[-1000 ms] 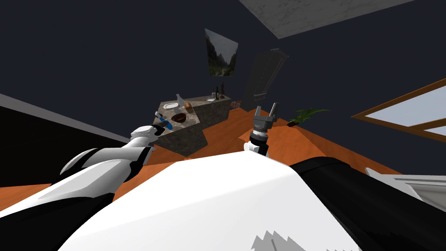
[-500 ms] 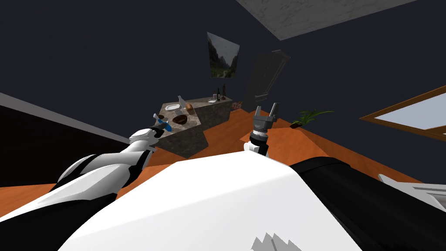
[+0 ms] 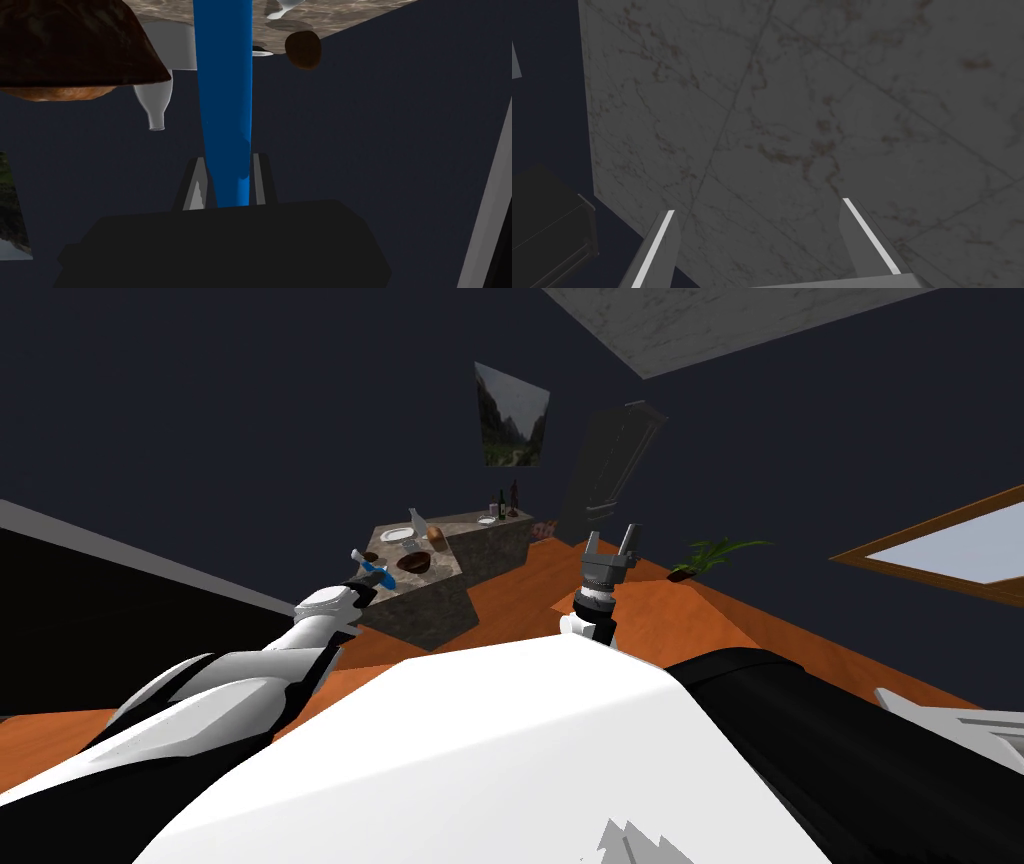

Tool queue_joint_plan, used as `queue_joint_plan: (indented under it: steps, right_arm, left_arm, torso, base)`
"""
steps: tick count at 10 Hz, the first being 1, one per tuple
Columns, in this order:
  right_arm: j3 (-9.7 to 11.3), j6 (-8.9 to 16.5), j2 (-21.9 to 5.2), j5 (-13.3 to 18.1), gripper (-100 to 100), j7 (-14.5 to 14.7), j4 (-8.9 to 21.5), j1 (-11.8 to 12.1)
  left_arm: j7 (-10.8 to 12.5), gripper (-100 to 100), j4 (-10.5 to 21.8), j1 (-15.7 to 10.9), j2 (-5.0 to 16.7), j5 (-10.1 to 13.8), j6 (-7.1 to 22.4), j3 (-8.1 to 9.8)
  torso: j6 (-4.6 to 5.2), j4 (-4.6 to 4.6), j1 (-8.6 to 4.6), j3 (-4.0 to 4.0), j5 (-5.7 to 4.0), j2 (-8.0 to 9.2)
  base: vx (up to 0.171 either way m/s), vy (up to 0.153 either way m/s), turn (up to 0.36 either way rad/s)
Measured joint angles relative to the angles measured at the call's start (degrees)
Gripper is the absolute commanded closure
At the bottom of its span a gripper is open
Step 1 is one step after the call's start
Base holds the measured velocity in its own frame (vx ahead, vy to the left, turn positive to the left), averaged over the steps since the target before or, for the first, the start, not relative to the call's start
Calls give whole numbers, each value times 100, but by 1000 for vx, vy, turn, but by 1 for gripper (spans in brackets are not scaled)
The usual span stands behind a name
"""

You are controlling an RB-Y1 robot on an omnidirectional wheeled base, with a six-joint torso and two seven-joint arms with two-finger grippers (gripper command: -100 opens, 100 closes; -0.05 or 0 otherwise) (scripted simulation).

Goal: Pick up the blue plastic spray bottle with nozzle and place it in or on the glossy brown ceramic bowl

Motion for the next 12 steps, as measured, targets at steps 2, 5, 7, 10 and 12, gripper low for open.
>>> queue_joint_plan:
  steps: [2, 5, 7, 10, 12]
  right_arm:
    - [0, 0, 0, 0, 0, 0, 0, 2]
    - [0, 0, 0, 0, 0, 0, 0, 0]
    - [0, 0, 0, 0, 0, 0, 0, 0]
    - [0, 0, 0, 0, 0, 0, 0, 1]
    - [0, 0, 0, 0, 0, 0, 0, 2]
  left_arm:
    - [-73, 100, -177, 161, -78, 125, 5, 122]
    - [-307, 100, -881, 756, -75, 532, 131, 251]
    - [-561, 100, -912, 800, -119, 509, 72, 388]
    - [-907, 100, -1576, 1409, -172, 979, 235, 630]
    - [-1176, 100, -1987, 1770, -148, 1202, 315, 697]
  torso:
    - [-17, -4, 18, -16, -1, -33]
    - [2, -12, 14, -18, 13, -25]
    - [8, -19, 8, -16, 22, -12]
    - [10, -31, 20, -44, 29, -58]
    - [7, -38, 19, -49, 36, -62]
  base:
    - [141, 34, 75]
    - [34, 4, -3]
    - [36, 6, 31]
    - [89, 14, 21]
    - [121, 18, 68]
